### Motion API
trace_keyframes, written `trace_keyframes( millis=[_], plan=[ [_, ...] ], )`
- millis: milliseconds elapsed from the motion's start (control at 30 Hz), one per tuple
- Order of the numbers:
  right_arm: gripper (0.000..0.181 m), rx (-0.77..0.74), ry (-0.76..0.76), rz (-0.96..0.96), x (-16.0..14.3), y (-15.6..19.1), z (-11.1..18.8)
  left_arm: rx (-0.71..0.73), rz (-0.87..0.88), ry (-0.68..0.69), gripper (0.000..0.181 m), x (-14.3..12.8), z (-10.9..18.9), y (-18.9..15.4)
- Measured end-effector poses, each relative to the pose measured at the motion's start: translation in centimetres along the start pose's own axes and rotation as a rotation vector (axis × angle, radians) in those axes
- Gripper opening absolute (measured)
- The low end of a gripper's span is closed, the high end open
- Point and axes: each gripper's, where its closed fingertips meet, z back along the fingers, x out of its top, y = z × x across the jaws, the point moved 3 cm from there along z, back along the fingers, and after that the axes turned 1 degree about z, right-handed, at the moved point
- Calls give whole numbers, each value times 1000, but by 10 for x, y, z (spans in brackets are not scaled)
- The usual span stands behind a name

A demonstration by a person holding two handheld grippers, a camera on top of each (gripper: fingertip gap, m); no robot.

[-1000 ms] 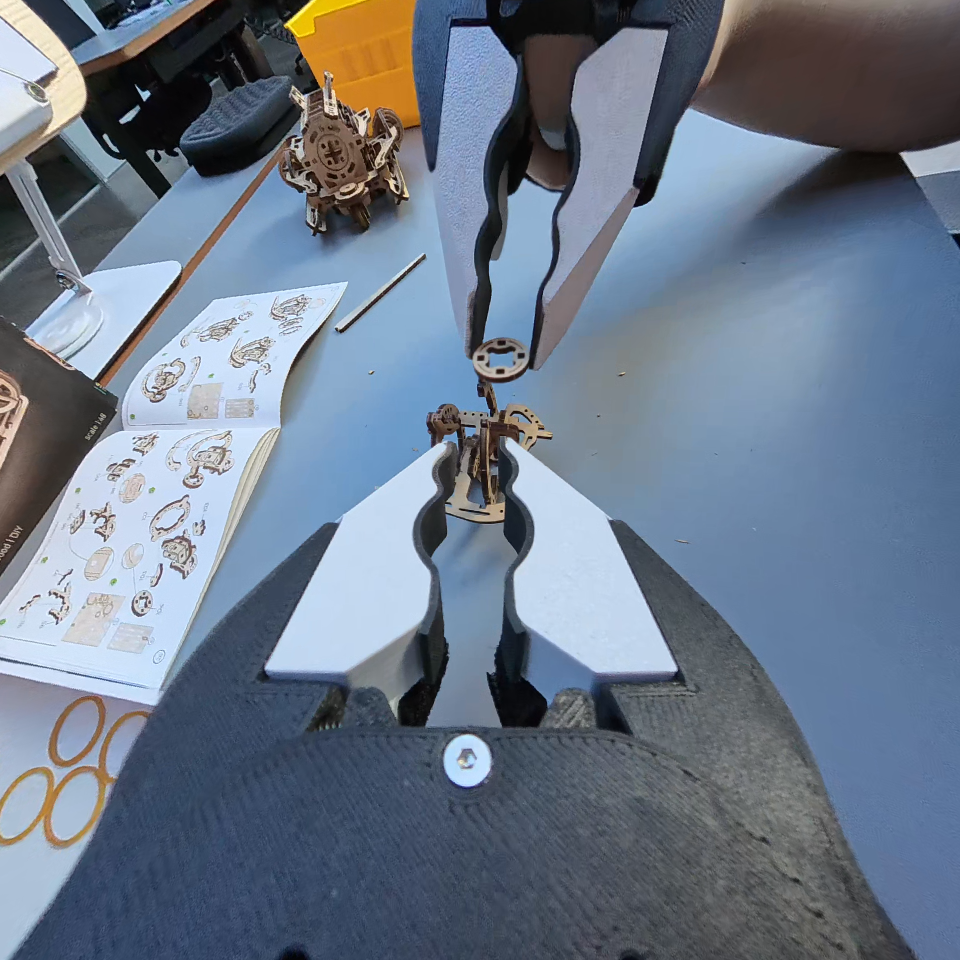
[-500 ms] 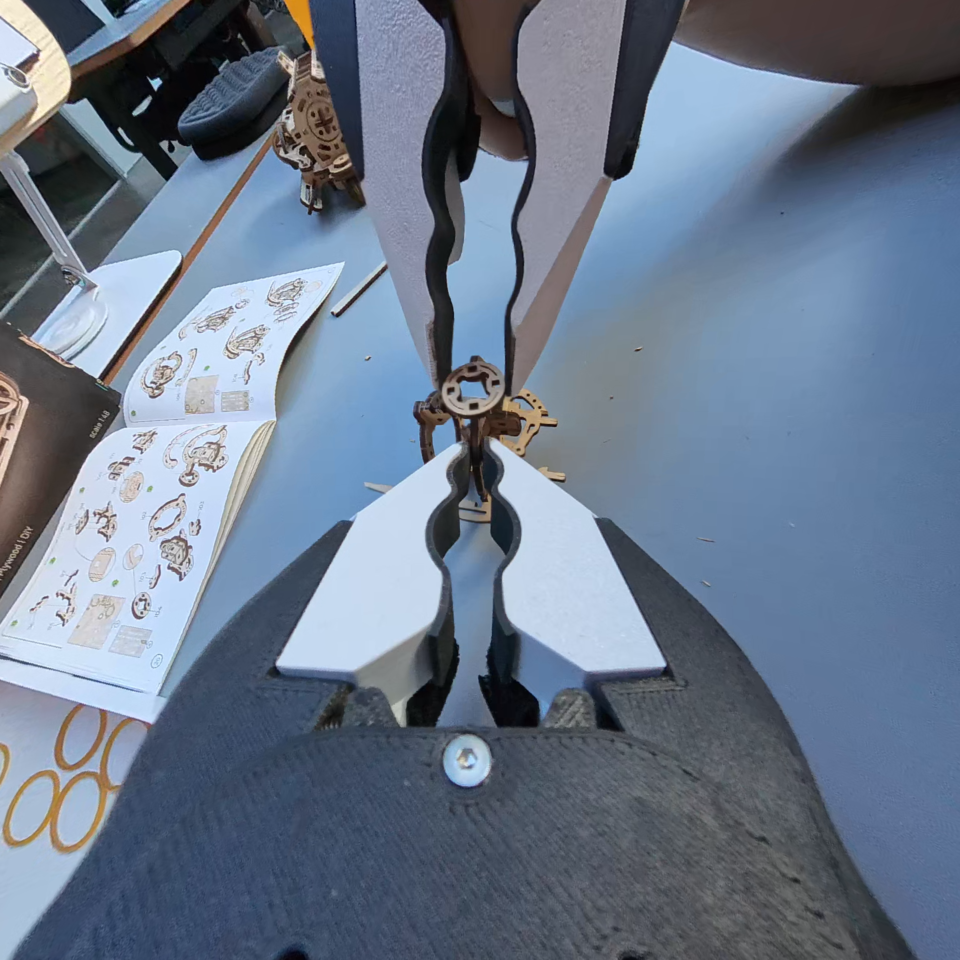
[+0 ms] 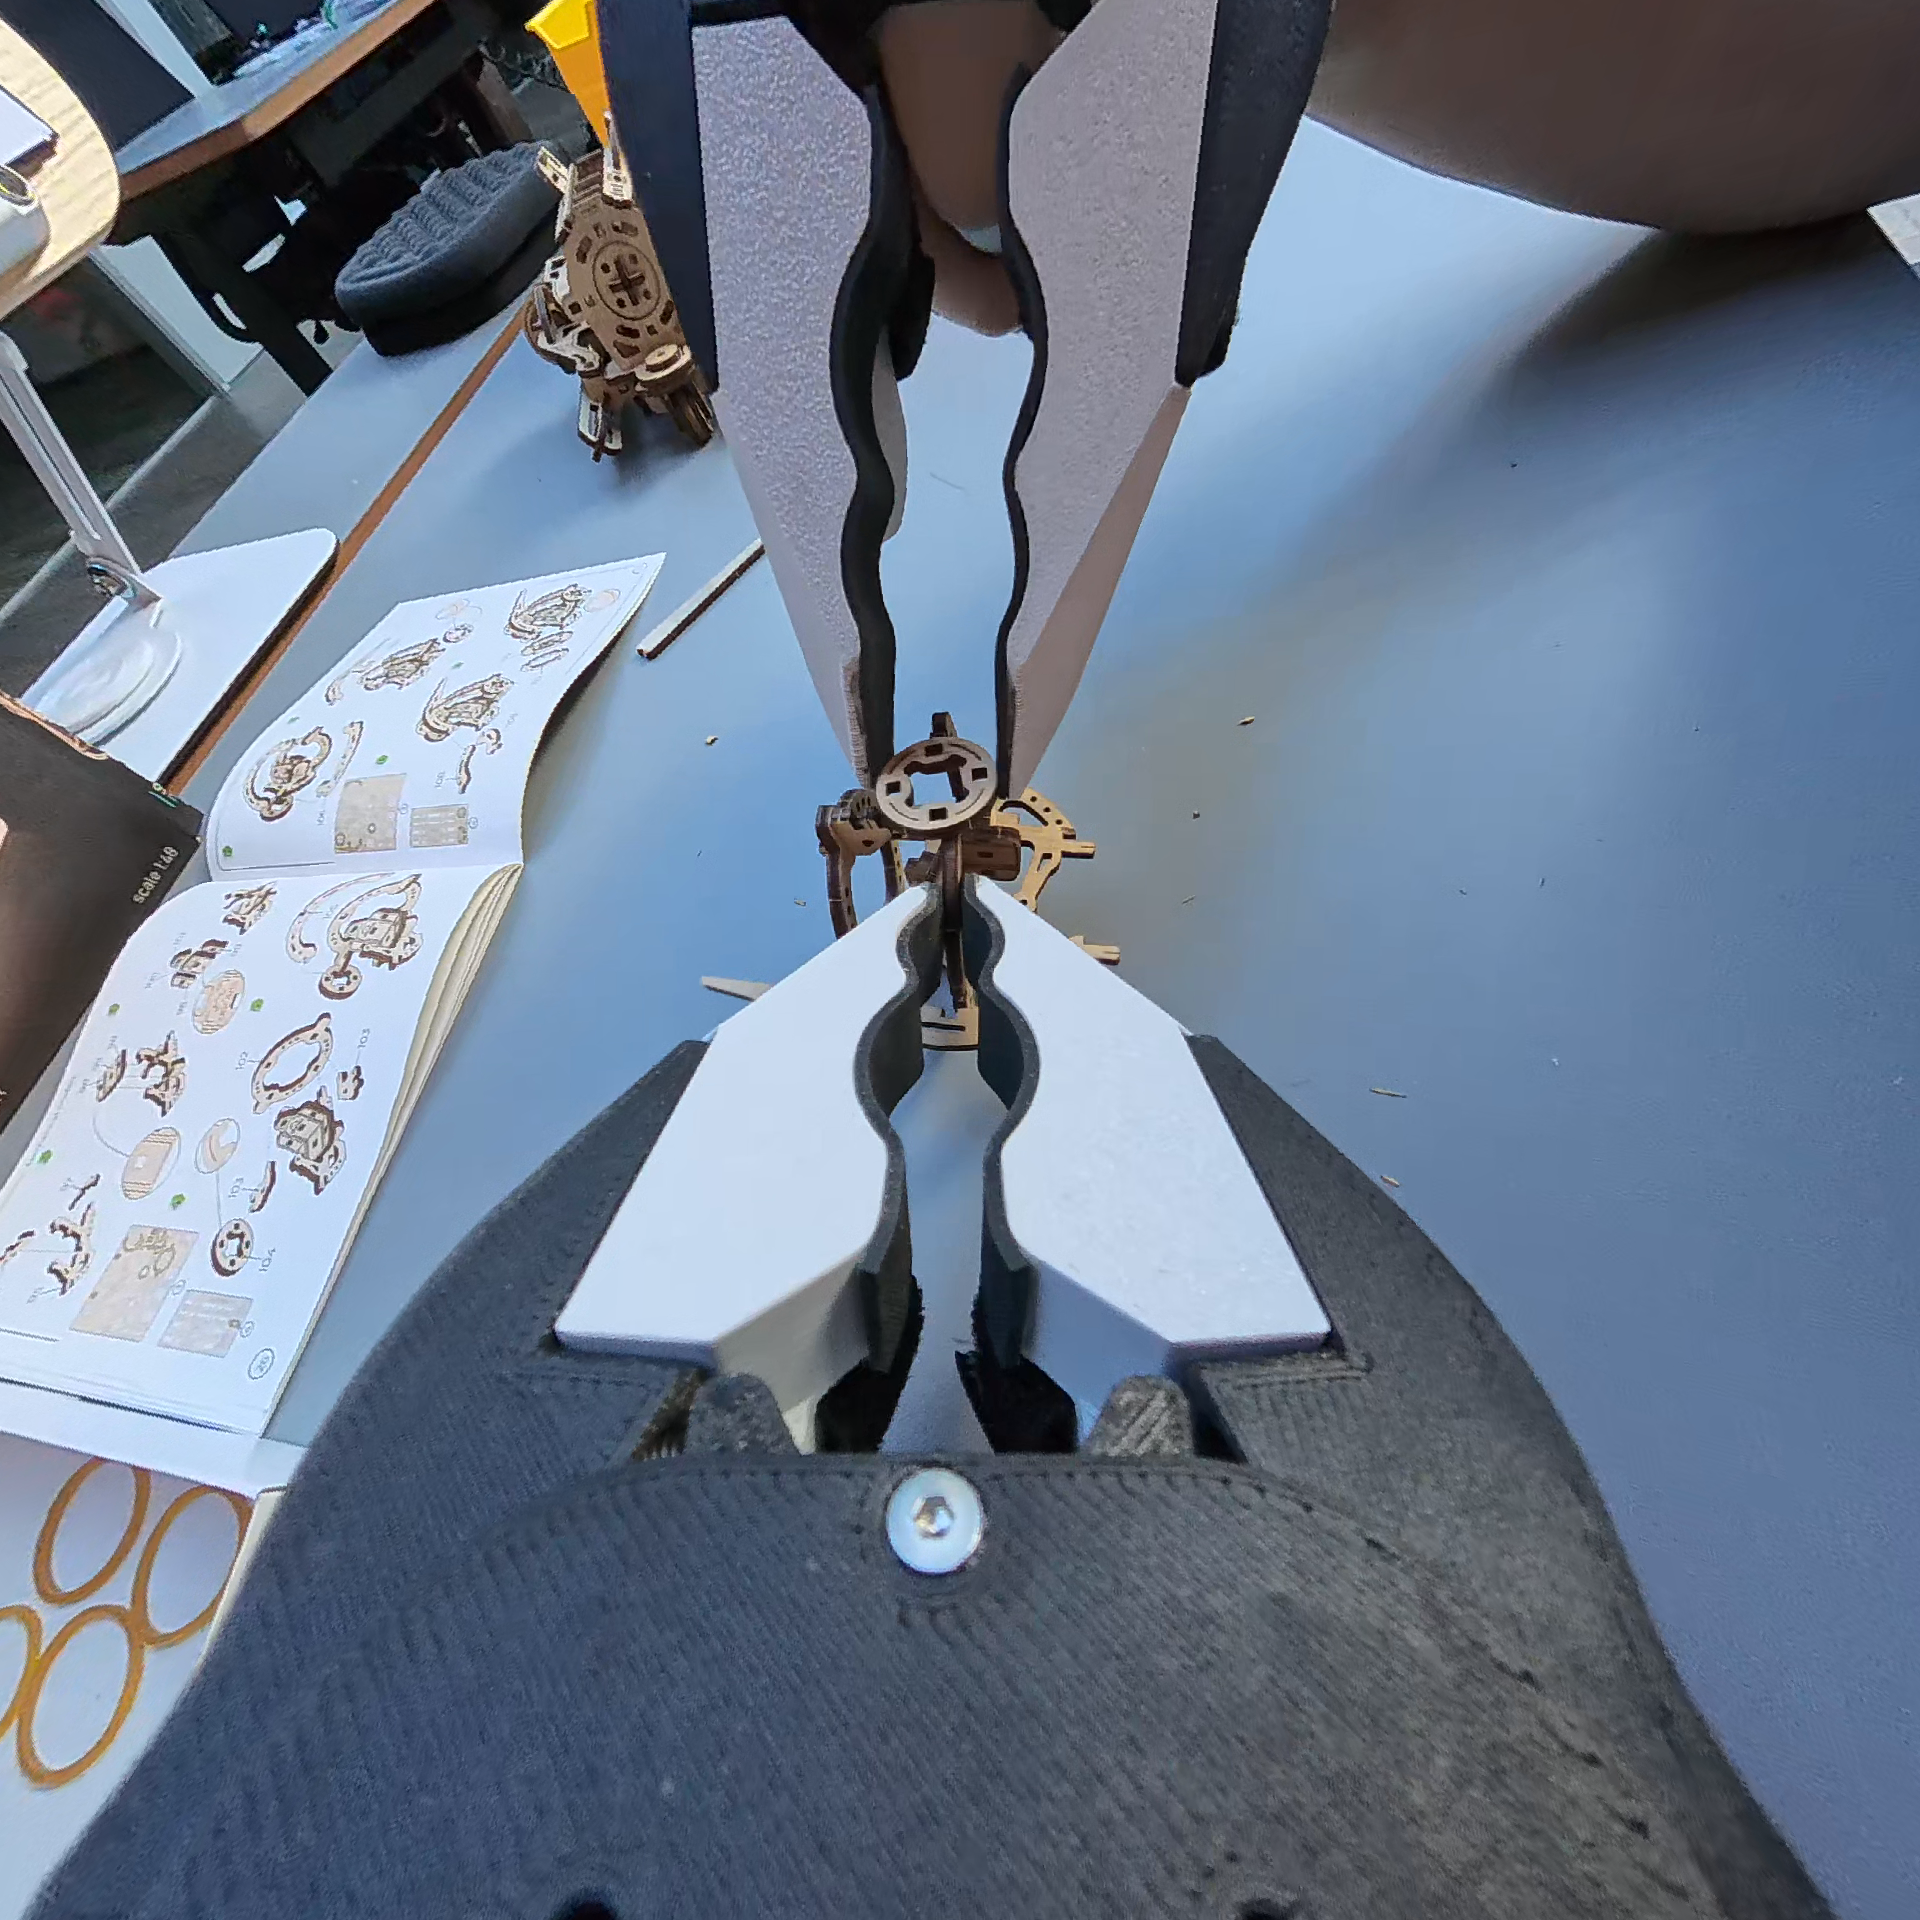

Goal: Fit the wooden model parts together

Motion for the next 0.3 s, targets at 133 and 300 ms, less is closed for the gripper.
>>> trace_keyframes(
  millis=[133, 300],
  plan=[
    [20, 2, 21, 9, 0, 0, 1, 11, -11, 4, 0, -1, 0, 1],
    [20, 6, 39, 10, -1, 1, 1, 15, -12, 6, 0, -1, 0, 1]
  ],
)
